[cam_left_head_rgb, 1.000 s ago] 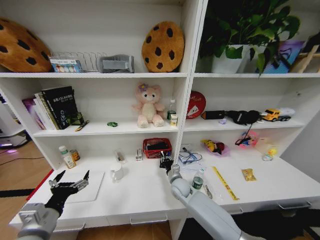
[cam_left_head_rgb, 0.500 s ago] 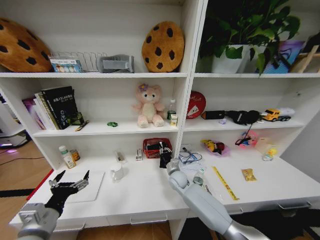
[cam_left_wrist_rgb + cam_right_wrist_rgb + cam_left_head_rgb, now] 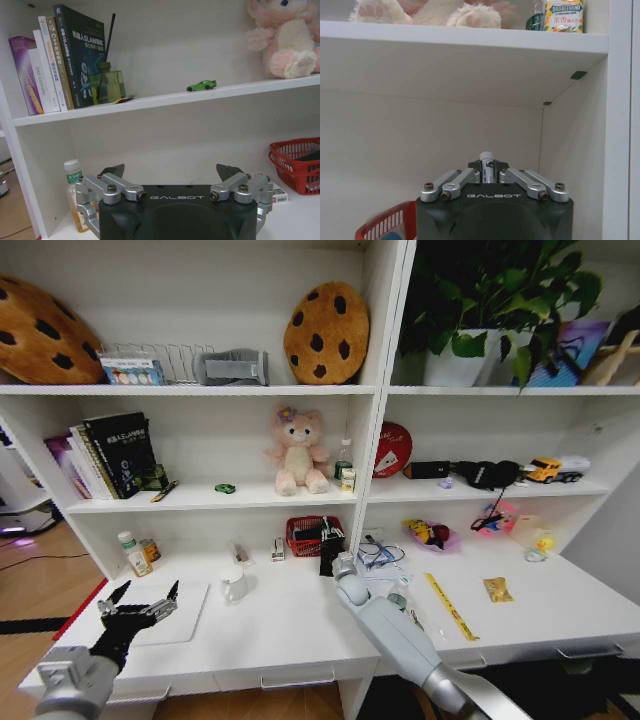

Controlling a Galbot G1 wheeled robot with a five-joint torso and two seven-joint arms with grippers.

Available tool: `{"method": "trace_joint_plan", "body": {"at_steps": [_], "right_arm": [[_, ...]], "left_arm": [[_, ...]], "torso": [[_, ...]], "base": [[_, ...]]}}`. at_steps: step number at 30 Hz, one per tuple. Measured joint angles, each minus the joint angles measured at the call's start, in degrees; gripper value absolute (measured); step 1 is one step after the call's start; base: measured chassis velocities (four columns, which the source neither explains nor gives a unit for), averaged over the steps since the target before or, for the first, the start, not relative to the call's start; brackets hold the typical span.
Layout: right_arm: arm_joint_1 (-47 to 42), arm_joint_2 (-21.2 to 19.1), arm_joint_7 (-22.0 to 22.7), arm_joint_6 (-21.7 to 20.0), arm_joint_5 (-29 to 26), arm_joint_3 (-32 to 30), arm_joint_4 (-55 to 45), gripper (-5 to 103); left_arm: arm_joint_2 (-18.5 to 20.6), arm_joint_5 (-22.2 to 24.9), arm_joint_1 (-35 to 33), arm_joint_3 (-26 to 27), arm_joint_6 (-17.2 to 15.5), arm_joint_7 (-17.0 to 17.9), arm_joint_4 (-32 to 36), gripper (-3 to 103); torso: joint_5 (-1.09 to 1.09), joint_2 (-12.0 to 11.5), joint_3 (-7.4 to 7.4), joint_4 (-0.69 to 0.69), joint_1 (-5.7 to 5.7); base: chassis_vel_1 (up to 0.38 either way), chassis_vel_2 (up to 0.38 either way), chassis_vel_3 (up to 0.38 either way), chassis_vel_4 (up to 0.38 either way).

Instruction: Organize the objects on the table.

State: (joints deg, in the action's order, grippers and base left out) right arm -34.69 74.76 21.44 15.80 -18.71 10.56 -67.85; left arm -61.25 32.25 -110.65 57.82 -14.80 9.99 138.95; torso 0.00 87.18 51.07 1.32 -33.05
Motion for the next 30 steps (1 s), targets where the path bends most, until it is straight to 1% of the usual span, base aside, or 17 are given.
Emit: {"method": "trace_joint_plan", "body": {"at_steps": [5,8,9,12,13,15,16,17,18,19,21,24,25,26,27,29,30], "right_arm": [[0.03,0.19,0.19,0.24,0.87,-0.27,0.66,10],[-0.19,0.11,0.26,0.13,0.86,-0.29,0.39,21],[-0.19,0.11,0.26,0.13,0.86,-0.29,0.39,21],[-0.70,-0.18,-0.28,0.04,0.66,-0.26,-0.14,37],[-0.70,-0.18,-0.28,0.04,0.66,-0.26,-0.14,37],[-0.92,-0.20,-0.26,-0.04,0.57,-0.24,-0.42,48],[-0.92,-0.20,-0.26,-0.04,0.57,-0.24,-0.42,48],[-1.01,-0.39,-0.24,-0.09,0.32,-0.20,-0.97,54],[-1.22,-0.87,-0.37,-0.17,-0.45,0.03,-2.26,65],[-1.22,-0.87,-0.37,-0.17,-0.45,0.03,-2.26,65],[-2.08,-2.51,-1.40,-0.71,-2.53,0.87,-6.45,76],[-2.61,-3.32,-1.61,-1.23,-3.56,1.29,-8.49,76],[-3.55,-4.73,-1.26,-2.30,-4.91,1.92,-11.59,86],[-4.76,-6.45,0.28,-3.85,-5.93,2.57,-14.85,91],[-4.76,-6.45,0.28,-3.85,-5.93,2.57,-14.85,91],[-7.47,-10.72,4.10,-6.89,-7.66,3.66,-21.26,99],[-7.47,-10.72,4.10,-6.89,-7.66,3.66,-21.26,99]], "left_arm": [[0.00,0.00,0.00,0.00,0.00,0.00,0.00,100],[0.00,0.00,0.00,0.00,0.00,0.00,0.00,100],[0.00,0.00,0.00,0.00,0.00,0.00,0.00,100],[0.00,0.00,0.00,0.00,0.00,0.00,0.00,100],[0.00,0.00,0.00,0.00,0.00,0.00,0.00,100],[0.00,0.00,0.00,0.00,0.00,0.00,0.00,100],[0.00,0.00,0.00,0.00,0.00,0.00,0.00,100],[0.00,0.00,0.00,0.00,0.00,0.00,0.00,100],[0.00,0.00,0.00,0.00,0.00,0.00,0.00,100],[0.00,0.00,0.00,0.00,0.00,0.00,0.00,100],[0.00,0.00,0.00,0.00,0.00,0.00,0.00,100],[0.00,0.00,0.00,0.00,0.00,0.00,0.00,100],[0.00,0.00,0.00,0.00,0.00,0.00,0.00,100],[0.00,0.00,0.00,0.00,0.00,0.00,0.00,100],[0.00,0.00,0.00,0.00,0.00,0.00,0.00,100],[0.00,0.00,0.00,0.00,0.00,0.01,0.00,100],[0.00,0.00,0.00,0.00,0.00,0.01,0.00,100]], "torso": [[0.00,0.00,0.00,0.01,0.00],[0.00,0.00,0.00,0.00,0.00],[0.00,0.00,0.00,0.00,0.00],[0.00,0.00,0.00,0.01,0.00],[0.00,0.00,0.00,0.01,0.00],[0.00,0.00,0.00,0.00,0.00],[0.00,0.00,0.00,0.00,0.00],[0.00,0.00,0.00,0.00,0.00],[0.00,0.00,0.00,0.01,0.00],[0.00,0.00,0.00,0.01,0.00],[0.01,0.00,0.00,0.00,0.00],[0.00,0.00,0.00,0.00,0.00],[0.01,0.01,0.00,0.00,0.00],[0.01,0.00,0.00,-0.01,0.00],[0.01,0.00,0.00,-0.01,0.00],[0.00,0.01,0.00,0.02,0.00],[0.00,0.01,0.00,0.02,0.00]], "base": [[0.000,0.000,0.000,0.000],[0.000,0.000,0.000,0.000],[0.000,0.000,0.000,0.000],[0.000,0.000,0.000,0.000],[0.000,0.000,0.000,0.000],[0.000,0.000,0.000,0.000],[0.000,0.000,0.000,0.000],[0.000,0.000,0.000,0.000],[0.000,0.000,0.000,0.000],[0.000,0.000,0.000,0.000],[0.000,0.000,0.000,0.000],[0.000,0.000,0.000,0.000],[0.000,0.000,0.000,0.000],[0.000,0.000,0.000,0.000],[0.000,0.000,0.000,0.000],[0.000,0.000,0.000,0.000],[0.000,0.000,0.000,0.000]]}}
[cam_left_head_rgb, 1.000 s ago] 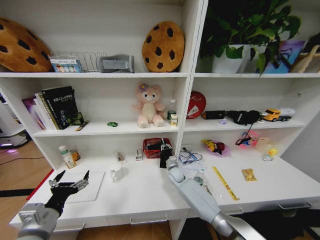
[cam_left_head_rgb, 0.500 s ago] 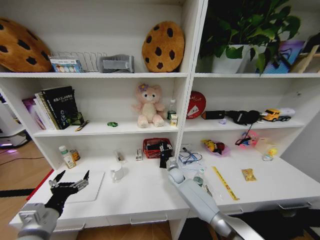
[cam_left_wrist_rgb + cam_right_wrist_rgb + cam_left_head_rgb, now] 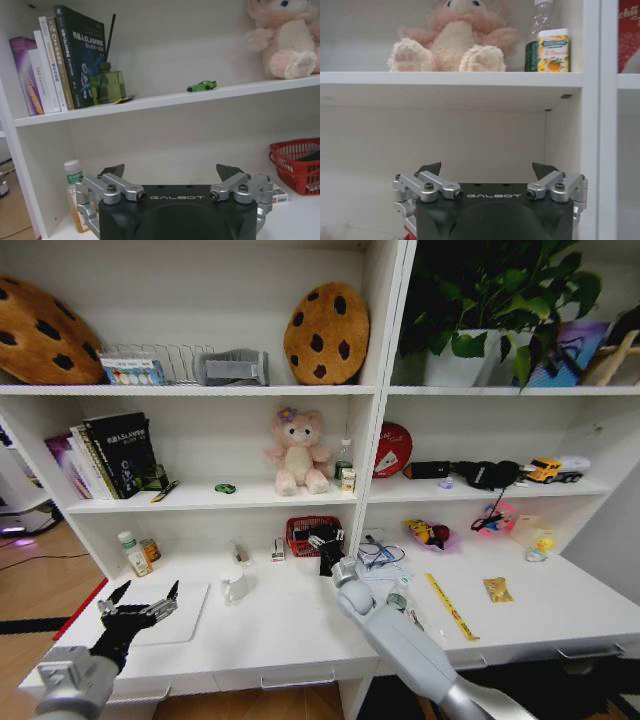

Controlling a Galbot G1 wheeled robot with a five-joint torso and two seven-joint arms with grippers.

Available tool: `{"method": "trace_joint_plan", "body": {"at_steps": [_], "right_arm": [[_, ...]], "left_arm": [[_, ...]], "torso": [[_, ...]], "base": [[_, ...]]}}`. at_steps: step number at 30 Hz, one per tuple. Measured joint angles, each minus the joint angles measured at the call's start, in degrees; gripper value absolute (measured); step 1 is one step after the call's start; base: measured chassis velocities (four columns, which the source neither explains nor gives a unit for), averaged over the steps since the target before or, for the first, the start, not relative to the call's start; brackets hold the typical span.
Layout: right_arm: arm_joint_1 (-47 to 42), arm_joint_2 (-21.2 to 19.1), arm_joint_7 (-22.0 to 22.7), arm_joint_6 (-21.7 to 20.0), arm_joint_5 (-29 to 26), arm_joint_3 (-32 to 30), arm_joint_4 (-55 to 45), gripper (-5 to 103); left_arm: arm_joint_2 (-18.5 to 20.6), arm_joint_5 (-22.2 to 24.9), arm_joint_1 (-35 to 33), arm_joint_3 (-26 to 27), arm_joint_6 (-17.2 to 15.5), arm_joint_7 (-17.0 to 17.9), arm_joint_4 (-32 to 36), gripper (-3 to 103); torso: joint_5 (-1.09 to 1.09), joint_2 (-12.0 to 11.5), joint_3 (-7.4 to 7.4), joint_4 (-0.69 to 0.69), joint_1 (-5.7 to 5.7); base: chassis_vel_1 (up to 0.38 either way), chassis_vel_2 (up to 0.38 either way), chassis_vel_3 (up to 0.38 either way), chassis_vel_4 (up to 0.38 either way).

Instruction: Organize the objects on the table.

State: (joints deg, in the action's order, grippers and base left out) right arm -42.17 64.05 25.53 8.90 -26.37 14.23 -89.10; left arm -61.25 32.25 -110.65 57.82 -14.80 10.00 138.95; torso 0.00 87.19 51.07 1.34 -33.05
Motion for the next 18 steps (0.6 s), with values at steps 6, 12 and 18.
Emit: {"method": "trace_joint_plan", "body": {"at_steps": [6,12,18], "right_arm": [[-5.80,-7.12,5.52,-4.01,-1.49,0.95,-10.95,100],[-11.13,-9.93,8.15,-6.11,-2.11,-0.15,-14.52,100],[-13.16,-9.70,11.69,-8.53,-2.98,-0.51,-14.63,100]], "left_arm": [[0.00,0.00,0.00,0.00,0.00,0.00,0.00,100],[0.00,0.00,0.00,-0.01,0.00,-0.01,0.00,100],[0.00,0.00,0.00,0.00,0.00,-0.01,0.00,100]], "torso": [[0.00,0.00,0.00,-0.01,0.01],[0.00,0.00,0.00,-0.01,0.01],[0.01,0.00,0.00,-0.03,0.01]], "base": [[0.000,0.000,0.000,0.000],[0.000,0.000,0.000,0.000],[0.000,0.000,0.000,0.000]]}}
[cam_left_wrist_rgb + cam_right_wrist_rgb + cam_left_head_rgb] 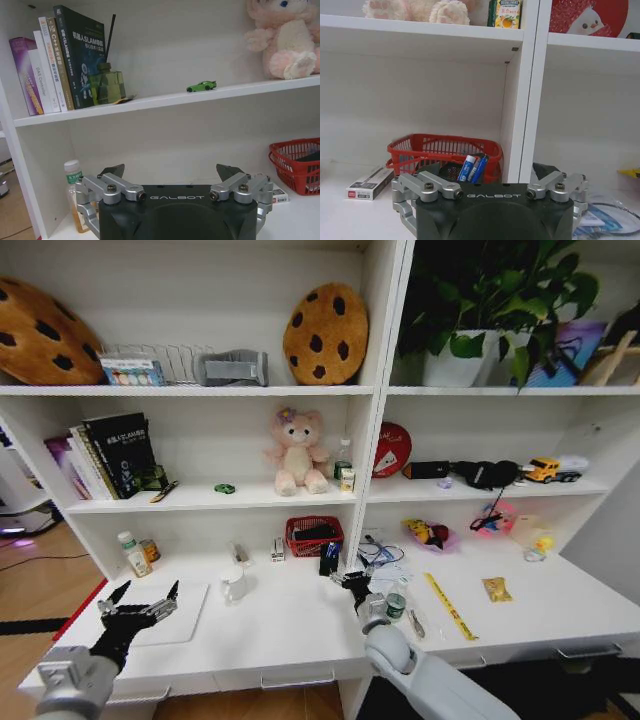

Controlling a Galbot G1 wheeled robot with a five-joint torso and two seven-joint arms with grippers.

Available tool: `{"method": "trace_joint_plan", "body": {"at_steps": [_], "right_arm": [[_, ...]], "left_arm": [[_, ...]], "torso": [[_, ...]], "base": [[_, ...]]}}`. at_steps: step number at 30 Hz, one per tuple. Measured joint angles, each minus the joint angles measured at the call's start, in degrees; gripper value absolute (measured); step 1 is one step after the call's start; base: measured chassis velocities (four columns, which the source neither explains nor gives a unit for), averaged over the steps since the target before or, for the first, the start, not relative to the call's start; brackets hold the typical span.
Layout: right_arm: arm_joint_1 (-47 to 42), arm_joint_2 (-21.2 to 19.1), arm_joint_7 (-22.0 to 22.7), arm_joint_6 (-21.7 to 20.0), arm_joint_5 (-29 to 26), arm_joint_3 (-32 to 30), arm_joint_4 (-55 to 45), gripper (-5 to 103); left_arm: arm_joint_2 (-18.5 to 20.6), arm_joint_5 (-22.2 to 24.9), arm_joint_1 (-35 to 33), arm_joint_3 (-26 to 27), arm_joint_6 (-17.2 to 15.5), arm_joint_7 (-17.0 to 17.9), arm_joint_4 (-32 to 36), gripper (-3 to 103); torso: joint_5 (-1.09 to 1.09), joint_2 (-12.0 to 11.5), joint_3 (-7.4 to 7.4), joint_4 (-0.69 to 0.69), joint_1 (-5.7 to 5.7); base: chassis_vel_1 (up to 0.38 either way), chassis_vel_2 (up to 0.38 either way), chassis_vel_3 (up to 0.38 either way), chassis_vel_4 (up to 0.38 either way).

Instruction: Organize the objects on the table.

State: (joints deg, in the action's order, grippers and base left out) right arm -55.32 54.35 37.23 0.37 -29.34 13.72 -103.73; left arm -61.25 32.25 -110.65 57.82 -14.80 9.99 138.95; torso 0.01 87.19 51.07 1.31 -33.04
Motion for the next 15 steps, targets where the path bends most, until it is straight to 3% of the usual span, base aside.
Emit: {"method": "trace_joint_plan", "body": {"at_steps": [11,13,14,15], "right_arm": [[-5.39,-1.93,-0.05,-2.09,-4.70,-1.03,-4.04,100],[-4.26,-1.90,1.59,-4.45,-11.04,-1.14,-5.01,100],[-4.26,-1.90,1.59,-4.45,-11.04,-1.14,-5.01,100],[-3.26,-1.95,3.15,-6.21,-15.62,-1.14,-5.53,100]], "left_arm": [[0.00,0.00,0.00,0.00,0.00,0.00,0.00,100],[0.00,0.00,0.00,0.00,0.00,0.00,0.00,100],[0.00,0.00,0.00,0.00,0.00,0.00,0.00,100],[0.00,0.00,0.00,0.00,0.00,0.00,0.00,100]], "torso": [[-0.01,0.00,0.00,0.02,0.00],[-0.01,0.00,0.01,0.01,0.00],[-0.01,0.00,0.01,0.01,0.00],[-0.01,0.00,0.01,0.00,0.00]], "base": [[0.000,0.000,0.000,0.000],[0.000,0.000,0.000,0.000],[0.000,0.000,0.000,0.000],[0.000,0.000,0.000,0.000]]}}
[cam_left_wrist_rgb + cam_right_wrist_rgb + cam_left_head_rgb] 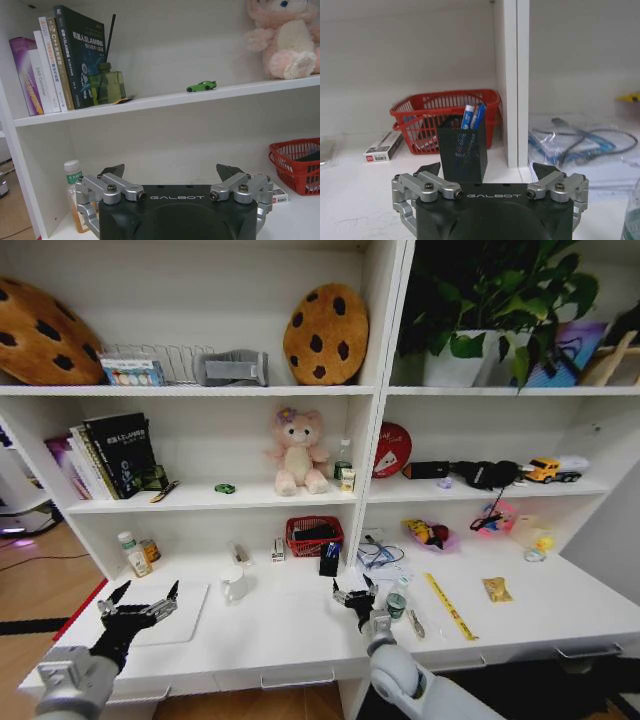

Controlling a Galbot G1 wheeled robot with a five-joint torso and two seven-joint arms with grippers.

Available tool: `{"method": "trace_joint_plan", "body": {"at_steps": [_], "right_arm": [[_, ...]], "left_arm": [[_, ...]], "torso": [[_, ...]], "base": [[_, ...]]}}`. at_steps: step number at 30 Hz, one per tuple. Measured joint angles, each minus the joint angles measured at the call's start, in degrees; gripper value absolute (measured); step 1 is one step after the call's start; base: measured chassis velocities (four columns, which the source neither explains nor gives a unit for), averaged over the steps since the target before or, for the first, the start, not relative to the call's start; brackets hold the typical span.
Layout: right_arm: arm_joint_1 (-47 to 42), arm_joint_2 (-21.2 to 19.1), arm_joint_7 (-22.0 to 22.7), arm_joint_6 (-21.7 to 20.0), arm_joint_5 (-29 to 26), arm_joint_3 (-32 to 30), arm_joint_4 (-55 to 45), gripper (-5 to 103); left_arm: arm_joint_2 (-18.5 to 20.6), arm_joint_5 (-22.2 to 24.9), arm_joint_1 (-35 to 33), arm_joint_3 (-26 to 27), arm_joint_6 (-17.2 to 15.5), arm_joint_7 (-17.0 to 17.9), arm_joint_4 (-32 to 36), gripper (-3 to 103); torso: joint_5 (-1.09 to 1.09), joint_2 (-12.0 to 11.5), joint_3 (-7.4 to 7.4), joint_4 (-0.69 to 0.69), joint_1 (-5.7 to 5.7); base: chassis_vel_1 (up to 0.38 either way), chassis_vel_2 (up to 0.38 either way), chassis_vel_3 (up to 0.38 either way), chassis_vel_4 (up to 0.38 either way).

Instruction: Organize the objects on the table.

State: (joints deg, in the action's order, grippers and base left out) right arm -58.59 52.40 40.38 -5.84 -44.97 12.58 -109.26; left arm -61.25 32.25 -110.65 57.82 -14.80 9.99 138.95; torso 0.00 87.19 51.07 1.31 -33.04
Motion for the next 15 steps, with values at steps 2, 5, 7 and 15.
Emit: {"method": "trace_joint_plan", "body": {"at_steps": [2,5,7,15], "right_arm": [[1.47,-0.16,1.80,-2.29,-4.99,0.00,-0.14,100],[2.86,-0.37,1.88,-4.43,-8.44,-0.40,0.42,100],[3.26,-0.46,1.06,-5.52,-9.36,-0.88,1.12,103],[3.55,-0.57,-2.14,-8.68,-12.28,-2.75,4.16,98]], "left_arm": [[0.00,0.00,0.00,0.00,0.00,0.00,0.00,100],[0.00,0.00,0.00,0.00,0.00,0.00,0.00,100],[0.00,0.00,0.00,0.00,0.00,0.00,0.00,100],[0.00,0.00,0.00,0.00,0.00,0.00,0.00,100]], "torso": [[0.00,0.00,0.00,0.00,0.00],[0.00,0.00,0.00,0.00,0.00],[0.00,0.00,0.00,0.00,0.00],[0.00,0.00,0.00,0.01,0.00]], "base": [[0.000,0.000,0.000,0.000],[0.000,0.000,0.000,0.000],[0.000,0.000,0.000,0.000],[0.000,0.000,0.000,0.000]]}}
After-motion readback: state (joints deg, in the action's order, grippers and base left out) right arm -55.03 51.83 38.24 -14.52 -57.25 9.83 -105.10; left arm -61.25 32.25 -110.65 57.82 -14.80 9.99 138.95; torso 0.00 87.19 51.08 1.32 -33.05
